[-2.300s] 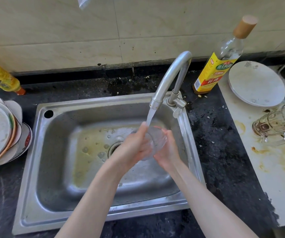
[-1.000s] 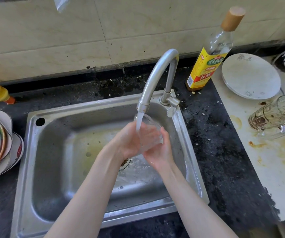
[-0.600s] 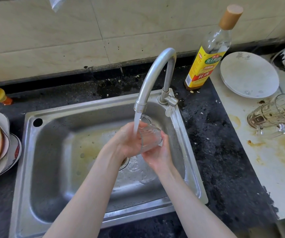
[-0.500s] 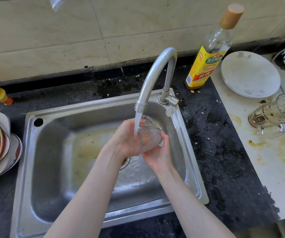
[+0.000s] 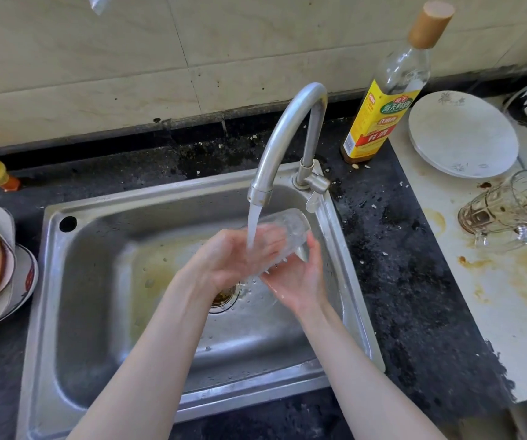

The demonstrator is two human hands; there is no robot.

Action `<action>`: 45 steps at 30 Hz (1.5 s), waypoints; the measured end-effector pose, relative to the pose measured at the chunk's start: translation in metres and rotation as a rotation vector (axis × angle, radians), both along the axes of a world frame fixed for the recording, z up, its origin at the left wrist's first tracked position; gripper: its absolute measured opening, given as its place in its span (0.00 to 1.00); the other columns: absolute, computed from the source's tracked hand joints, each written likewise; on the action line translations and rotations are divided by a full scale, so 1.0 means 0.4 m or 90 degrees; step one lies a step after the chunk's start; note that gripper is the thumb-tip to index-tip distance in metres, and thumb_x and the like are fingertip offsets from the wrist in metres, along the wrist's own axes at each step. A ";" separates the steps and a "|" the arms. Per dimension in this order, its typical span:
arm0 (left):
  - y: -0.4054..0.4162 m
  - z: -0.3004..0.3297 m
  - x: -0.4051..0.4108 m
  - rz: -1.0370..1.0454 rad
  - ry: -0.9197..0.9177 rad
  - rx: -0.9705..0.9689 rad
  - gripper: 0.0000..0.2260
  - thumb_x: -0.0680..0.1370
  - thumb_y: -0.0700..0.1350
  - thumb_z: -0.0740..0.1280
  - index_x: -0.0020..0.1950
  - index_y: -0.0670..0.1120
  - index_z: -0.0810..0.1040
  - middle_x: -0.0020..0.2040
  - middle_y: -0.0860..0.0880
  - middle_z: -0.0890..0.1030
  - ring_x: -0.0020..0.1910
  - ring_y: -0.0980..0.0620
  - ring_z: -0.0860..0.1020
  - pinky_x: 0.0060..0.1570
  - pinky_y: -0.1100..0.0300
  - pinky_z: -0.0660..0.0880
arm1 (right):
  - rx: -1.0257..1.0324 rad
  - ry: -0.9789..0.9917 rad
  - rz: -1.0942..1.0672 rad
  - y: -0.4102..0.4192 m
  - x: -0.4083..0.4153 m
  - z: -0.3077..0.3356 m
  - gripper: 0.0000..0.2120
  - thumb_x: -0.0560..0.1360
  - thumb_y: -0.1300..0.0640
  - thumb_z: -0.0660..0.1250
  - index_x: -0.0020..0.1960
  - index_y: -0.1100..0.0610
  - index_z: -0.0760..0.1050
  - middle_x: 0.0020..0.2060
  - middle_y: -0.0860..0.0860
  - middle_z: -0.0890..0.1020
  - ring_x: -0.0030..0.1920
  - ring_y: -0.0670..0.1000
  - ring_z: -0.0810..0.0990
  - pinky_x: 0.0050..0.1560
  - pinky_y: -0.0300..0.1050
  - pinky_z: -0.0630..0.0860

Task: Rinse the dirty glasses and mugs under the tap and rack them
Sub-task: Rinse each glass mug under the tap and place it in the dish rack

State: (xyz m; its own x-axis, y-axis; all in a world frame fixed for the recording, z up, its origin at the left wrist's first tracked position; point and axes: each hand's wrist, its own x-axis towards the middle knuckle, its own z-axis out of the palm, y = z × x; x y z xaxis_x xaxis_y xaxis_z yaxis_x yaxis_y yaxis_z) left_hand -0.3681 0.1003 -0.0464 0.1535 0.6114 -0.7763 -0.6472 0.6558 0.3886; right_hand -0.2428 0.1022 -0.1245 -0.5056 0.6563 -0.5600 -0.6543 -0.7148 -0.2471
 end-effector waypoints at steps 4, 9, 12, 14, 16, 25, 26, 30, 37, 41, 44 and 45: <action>0.001 0.011 0.007 -0.115 0.200 0.020 0.06 0.73 0.33 0.66 0.47 0.39 0.81 0.42 0.44 0.84 0.39 0.49 0.82 0.42 0.56 0.81 | 0.042 -0.029 0.012 0.016 -0.008 0.017 0.42 0.66 0.28 0.56 0.59 0.64 0.75 0.55 0.62 0.78 0.55 0.59 0.78 0.56 0.51 0.75; 0.008 0.027 0.012 -0.022 0.003 -0.033 0.14 0.73 0.40 0.65 0.57 0.36 0.76 0.54 0.36 0.80 0.47 0.41 0.82 0.49 0.47 0.79 | 0.045 -0.051 -0.004 -0.006 -0.023 0.015 0.31 0.72 0.35 0.56 0.52 0.61 0.78 0.46 0.58 0.81 0.45 0.54 0.81 0.43 0.46 0.76; 0.008 0.032 0.009 0.036 -0.051 -0.029 0.18 0.69 0.38 0.64 0.57 0.31 0.77 0.56 0.35 0.79 0.48 0.42 0.82 0.51 0.48 0.78 | 0.049 -0.024 0.023 -0.017 -0.023 0.006 0.29 0.73 0.36 0.56 0.49 0.60 0.82 0.43 0.56 0.83 0.41 0.52 0.82 0.40 0.43 0.77; -0.005 0.030 0.005 0.051 -0.010 0.012 0.20 0.66 0.35 0.66 0.57 0.33 0.77 0.52 0.37 0.81 0.45 0.45 0.83 0.49 0.51 0.79 | 0.043 -0.026 0.039 -0.005 -0.017 0.010 0.25 0.72 0.38 0.62 0.49 0.60 0.82 0.44 0.55 0.83 0.44 0.52 0.82 0.42 0.44 0.77; -0.015 0.020 0.000 -0.012 0.196 0.046 0.18 0.65 0.33 0.70 0.55 0.35 0.78 0.48 0.40 0.83 0.43 0.48 0.83 0.49 0.58 0.79 | 0.036 -0.075 0.044 0.014 -0.016 0.001 0.30 0.66 0.36 0.70 0.55 0.60 0.78 0.49 0.55 0.81 0.50 0.53 0.80 0.45 0.45 0.78; 0.008 0.065 0.004 -0.017 -0.038 -0.053 0.16 0.73 0.39 0.61 0.52 0.29 0.77 0.47 0.32 0.81 0.42 0.37 0.82 0.48 0.43 0.78 | 0.032 -0.055 -0.001 -0.022 -0.025 0.009 0.27 0.73 0.37 0.58 0.54 0.58 0.78 0.45 0.55 0.82 0.43 0.53 0.80 0.40 0.45 0.75; 0.011 0.067 0.004 0.008 -0.090 -0.060 0.17 0.71 0.39 0.60 0.50 0.26 0.77 0.47 0.30 0.80 0.41 0.36 0.82 0.48 0.40 0.76 | 0.045 -0.027 -0.004 -0.027 -0.024 0.009 0.27 0.73 0.37 0.57 0.55 0.58 0.78 0.46 0.56 0.82 0.44 0.53 0.81 0.39 0.45 0.76; -0.013 0.044 0.019 0.045 -0.075 0.011 0.17 0.69 0.30 0.62 0.58 0.30 0.74 0.53 0.35 0.80 0.44 0.41 0.83 0.47 0.49 0.79 | 0.112 -0.026 0.028 -0.014 -0.008 0.026 0.26 0.70 0.38 0.65 0.55 0.59 0.78 0.50 0.57 0.80 0.50 0.54 0.79 0.47 0.45 0.76; -0.050 0.015 0.037 -0.139 0.435 0.126 0.11 0.70 0.25 0.67 0.42 0.40 0.80 0.36 0.48 0.83 0.35 0.56 0.81 0.35 0.71 0.76 | 0.033 -0.070 0.005 0.000 0.007 0.013 0.34 0.71 0.35 0.58 0.53 0.66 0.78 0.49 0.63 0.82 0.47 0.57 0.82 0.46 0.47 0.78; -0.027 0.045 0.021 -0.042 0.057 0.011 0.14 0.74 0.37 0.63 0.59 0.35 0.77 0.53 0.36 0.81 0.48 0.42 0.82 0.50 0.47 0.79 | 0.086 -0.057 -0.026 -0.022 0.003 0.002 0.27 0.72 0.39 0.58 0.52 0.61 0.80 0.49 0.59 0.81 0.49 0.55 0.81 0.47 0.45 0.78; -0.013 0.073 0.016 0.087 -0.180 -0.074 0.18 0.71 0.39 0.61 0.54 0.27 0.75 0.55 0.27 0.76 0.52 0.33 0.77 0.51 0.40 0.72 | 0.078 0.012 -0.007 -0.038 -0.002 0.009 0.28 0.72 0.40 0.59 0.56 0.62 0.80 0.52 0.60 0.81 0.51 0.56 0.81 0.49 0.47 0.78; -0.011 0.077 0.022 0.097 -0.191 -0.059 0.16 0.70 0.39 0.60 0.52 0.28 0.76 0.55 0.28 0.76 0.52 0.33 0.77 0.52 0.40 0.71 | 0.073 0.013 -0.001 -0.037 -0.004 0.015 0.29 0.72 0.40 0.60 0.58 0.62 0.78 0.54 0.60 0.80 0.53 0.57 0.80 0.51 0.47 0.77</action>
